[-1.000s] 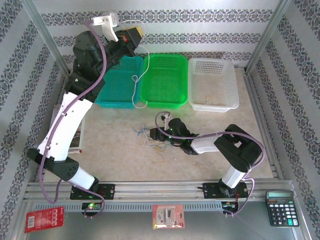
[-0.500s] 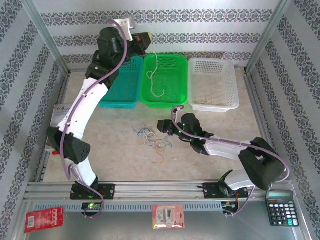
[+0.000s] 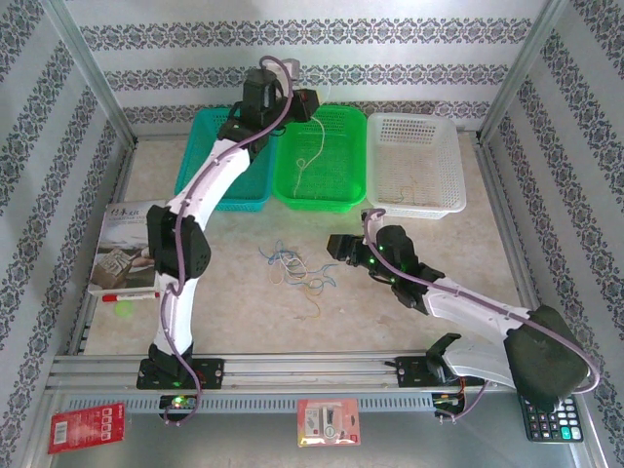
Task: Untangle the cables
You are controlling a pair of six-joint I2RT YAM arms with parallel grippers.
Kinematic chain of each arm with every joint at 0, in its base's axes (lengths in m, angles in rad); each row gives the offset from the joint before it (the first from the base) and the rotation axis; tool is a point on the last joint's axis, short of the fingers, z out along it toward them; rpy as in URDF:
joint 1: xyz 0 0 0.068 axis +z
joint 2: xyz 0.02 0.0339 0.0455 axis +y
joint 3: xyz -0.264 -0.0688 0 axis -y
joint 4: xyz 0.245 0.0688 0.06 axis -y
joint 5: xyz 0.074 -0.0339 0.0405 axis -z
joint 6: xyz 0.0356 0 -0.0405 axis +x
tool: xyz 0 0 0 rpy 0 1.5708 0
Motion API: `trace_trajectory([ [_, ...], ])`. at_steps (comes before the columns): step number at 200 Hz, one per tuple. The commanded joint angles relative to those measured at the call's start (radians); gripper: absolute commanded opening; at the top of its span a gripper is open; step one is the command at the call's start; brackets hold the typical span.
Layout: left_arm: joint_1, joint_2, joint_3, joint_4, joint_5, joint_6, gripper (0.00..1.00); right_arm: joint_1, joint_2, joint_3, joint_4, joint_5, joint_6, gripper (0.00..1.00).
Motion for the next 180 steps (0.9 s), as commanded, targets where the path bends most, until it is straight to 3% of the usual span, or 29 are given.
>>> trace_trajectory([
  [1,0.009,0.069,0.055,-0.061,0.027,0.036,0.00,-0.010,-0.035,-0.014,-0.036,0.015,0.009,0.58],
  [29,0.003,0.184,0.151,-0.228,0.018,0.049,0.02,-0.014,-0.050,-0.009,-0.063,0.012,0.003,0.59],
  [51,-0.008,0.267,0.287,-0.421,-0.011,0.078,0.17,-0.017,-0.056,-0.005,-0.079,0.014,0.002,0.58],
  [89,-0.019,0.316,0.424,-0.670,-0.116,0.121,0.63,-0.016,-0.046,0.013,-0.094,0.011,-0.006,0.59],
  [97,-0.020,0.308,0.424,-0.689,-0.123,0.131,0.68,-0.017,-0.042,0.018,-0.095,0.011,-0.007,0.59],
  [180,-0.022,0.124,0.417,-0.678,-0.061,0.140,0.78,-0.019,-0.020,0.080,-0.175,-0.005,-0.044,0.59],
])
